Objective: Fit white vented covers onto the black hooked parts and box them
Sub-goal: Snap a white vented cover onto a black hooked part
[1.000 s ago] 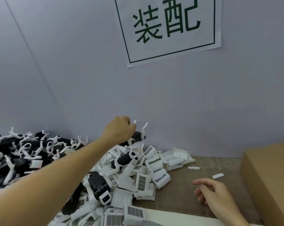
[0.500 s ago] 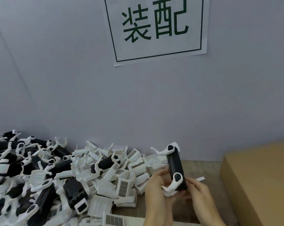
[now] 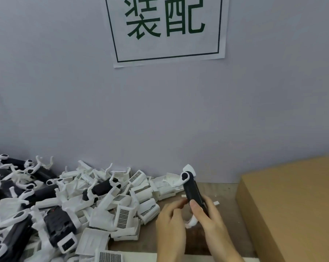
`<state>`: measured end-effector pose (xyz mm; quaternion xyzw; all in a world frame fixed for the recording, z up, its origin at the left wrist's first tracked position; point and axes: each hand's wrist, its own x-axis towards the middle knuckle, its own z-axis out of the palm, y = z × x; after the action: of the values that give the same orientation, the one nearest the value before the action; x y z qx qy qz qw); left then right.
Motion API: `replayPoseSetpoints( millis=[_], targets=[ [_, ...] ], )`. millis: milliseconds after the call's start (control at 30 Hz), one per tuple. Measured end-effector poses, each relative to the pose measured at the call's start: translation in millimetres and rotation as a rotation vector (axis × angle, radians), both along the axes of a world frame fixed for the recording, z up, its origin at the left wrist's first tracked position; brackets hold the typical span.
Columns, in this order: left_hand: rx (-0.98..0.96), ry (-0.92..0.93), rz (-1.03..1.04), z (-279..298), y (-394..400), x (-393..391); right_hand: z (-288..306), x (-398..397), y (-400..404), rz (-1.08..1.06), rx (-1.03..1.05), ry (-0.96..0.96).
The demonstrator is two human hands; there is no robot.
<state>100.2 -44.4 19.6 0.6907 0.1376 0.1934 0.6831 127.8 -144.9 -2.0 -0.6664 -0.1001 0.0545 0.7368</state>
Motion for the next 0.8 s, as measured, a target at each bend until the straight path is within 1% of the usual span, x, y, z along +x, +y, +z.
replayPoseSetpoints(
  millis=[100,133,200,267,300,400,467,533,600,733,800],
  targets=[
    [-0.122,-0.035,-0.075,2.7,-1.8,-1.4,5.8,-5.7,0.4,-0.144,-0.167,-0.197],
    [-0.154,-0.036,-0.112,3.4,-2.9,-0.5,6.8,-6.7,0.7,-0.177,-0.253,-0.27],
    [-0.263,-0.032,-0.147,3.4,-4.2,2.2,6.2,-7.0,1.8,-0.174,-0.449,-0.378],
    [-0.398,-0.025,-0.085,1.7,-1.5,5.3,5.7,-7.7,4.7,-0.123,-0.591,-0.458],
    [-0.44,-0.027,-0.032,0.4,0.9,6.5,6.0,-7.6,7.7,-0.097,-0.623,-0.484],
    [-0.562,-0.025,0.06,-2.5,6.9,8.2,4.1,-6.5,15.3,-0.034,-0.639,-0.495],
    [-0.633,-0.013,0.059,-3.7,9.3,8.5,3.4,-6.6,16.2,-0.042,-0.628,-0.471],
    [-0.659,-0.013,0.037,-4.4,8.7,8.5,3.4,-7.6,15.5,-0.067,-0.6,-0.455],
    [-0.631,-0.027,0.015,-3.4,6.6,7.6,4.5,-8.4,16.0,-0.071,-0.551,-0.445],
    [-0.46,-0.065,-0.003,-3.9,2.6,4.4,7.5,-10.7,14.7,-0.084,-0.465,-0.436],
    [-0.405,-0.085,-0.023,-2.8,1.2,2.7,8.4,-11.6,12.1,-0.098,-0.45,-0.433]
  ],
)
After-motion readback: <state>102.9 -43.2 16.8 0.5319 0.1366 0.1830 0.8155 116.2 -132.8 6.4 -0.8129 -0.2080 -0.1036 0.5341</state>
